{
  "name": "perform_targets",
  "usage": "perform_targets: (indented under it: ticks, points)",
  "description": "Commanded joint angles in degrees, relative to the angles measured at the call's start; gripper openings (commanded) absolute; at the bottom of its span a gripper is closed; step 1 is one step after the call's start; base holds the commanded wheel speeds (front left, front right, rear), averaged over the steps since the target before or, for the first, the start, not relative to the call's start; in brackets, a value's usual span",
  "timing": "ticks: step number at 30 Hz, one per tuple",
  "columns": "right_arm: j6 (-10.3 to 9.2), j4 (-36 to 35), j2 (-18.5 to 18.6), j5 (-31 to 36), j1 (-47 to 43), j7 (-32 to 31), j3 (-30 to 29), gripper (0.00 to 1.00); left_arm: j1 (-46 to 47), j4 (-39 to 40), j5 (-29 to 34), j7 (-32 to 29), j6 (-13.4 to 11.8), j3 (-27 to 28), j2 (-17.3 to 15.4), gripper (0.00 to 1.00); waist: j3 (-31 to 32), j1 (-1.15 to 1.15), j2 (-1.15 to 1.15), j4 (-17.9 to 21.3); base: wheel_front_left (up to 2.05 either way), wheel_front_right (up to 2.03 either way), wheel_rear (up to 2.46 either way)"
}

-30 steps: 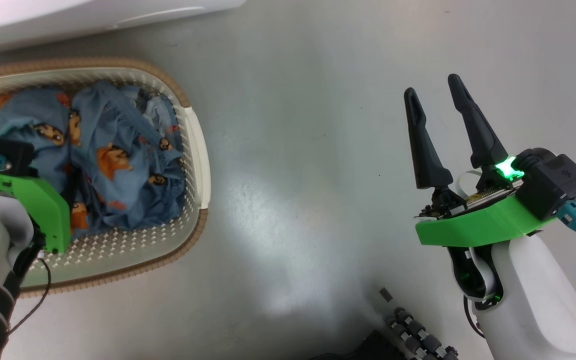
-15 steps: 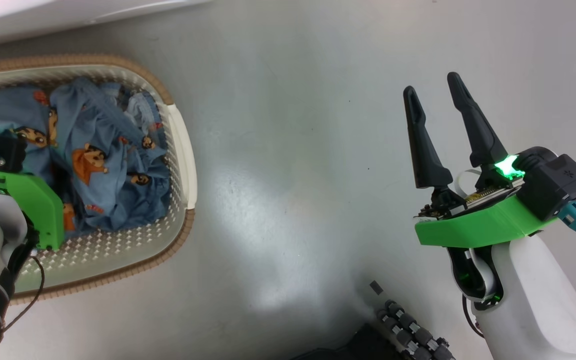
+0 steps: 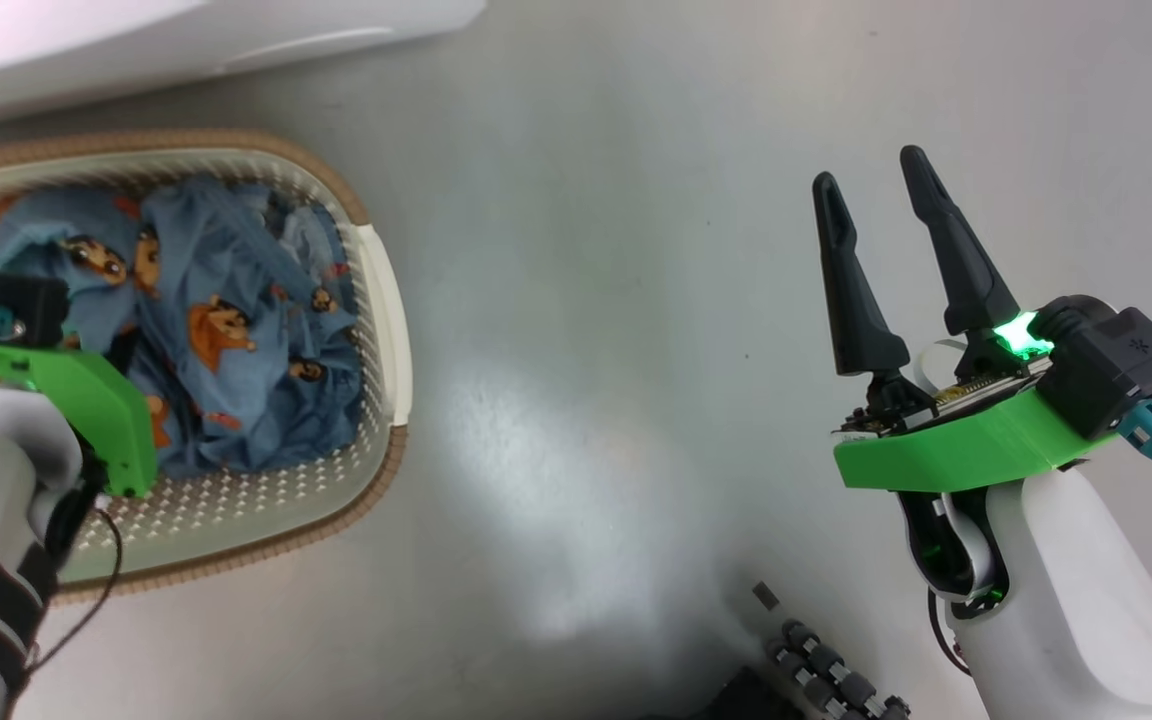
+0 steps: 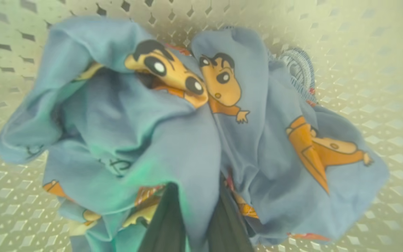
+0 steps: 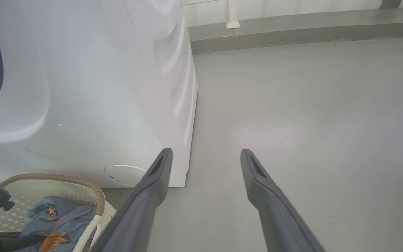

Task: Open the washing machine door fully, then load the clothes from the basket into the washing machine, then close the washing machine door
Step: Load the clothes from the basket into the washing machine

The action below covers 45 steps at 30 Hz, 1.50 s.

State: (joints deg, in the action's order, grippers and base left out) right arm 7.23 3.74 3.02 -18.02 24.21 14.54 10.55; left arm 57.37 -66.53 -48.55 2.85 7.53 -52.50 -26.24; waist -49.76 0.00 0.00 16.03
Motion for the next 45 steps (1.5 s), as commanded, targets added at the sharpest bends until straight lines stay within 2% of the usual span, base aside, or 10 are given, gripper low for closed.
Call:
perform_targets:
  ticks: [1, 11, 21, 26, 35, 45]
  points:
    - [0.25, -0.8, -0.1, 0.4, -1.7, 0.5, 0.4, 1.00, -2.5, 1.2, -1.4, 1.3, 0.0, 1.0, -2.0, 0.00, 1.9, 0.00, 0.00, -0.9, 0.00, 0.00, 0.00]
    - [0.25, 1.0, -0.1, 1.2, -2.3, 0.5, -0.6, 1.00, -8.0, 7.2, -7.1, 6.4, 0.0, -0.4, -3.0, 0.00, 8.6, 0.00, 0.00, -2.8, 0.00, 0.00, 0.00]
    - [0.25, 3.9, -0.1, 3.1, -4.1, 0.5, -1.6, 1.00, -13.5, 13.7, -11.4, 11.2, 0.0, -2.7, -3.0, 0.00, 18.8, 0.00, 0.00, -5.5, 0.00, 0.00, 0.00]
    - [0.25, 5.1, 0.5, 3.4, -5.5, 0.5, -2.1, 1.00, -15.5, 16.1, -11.6, 12.0, 0.0, -1.9, -3.2, 0.00, 23.6, 0.00, 0.00, -6.7, 0.00, 0.00, 0.00]
    - [0.25, 6.8, 3.2, 1.2, -8.1, 0.5, -1.8, 1.00, -21.5, 24.3, -7.3, 12.1, -0.1, 8.0, -3.6, 0.00, 31.8, 0.00, 0.00, -8.8, 0.00, 0.00, 0.00]
    - [0.25, 8.5, 6.6, -1.9, -11.6, 0.5, -1.1, 1.00, -31.2, 34.8, -0.8, 12.1, -2.2, 19.3, -2.4, 0.00, 40.1, 0.00, 0.00, -10.9, 0.00, 0.00, 0.00]
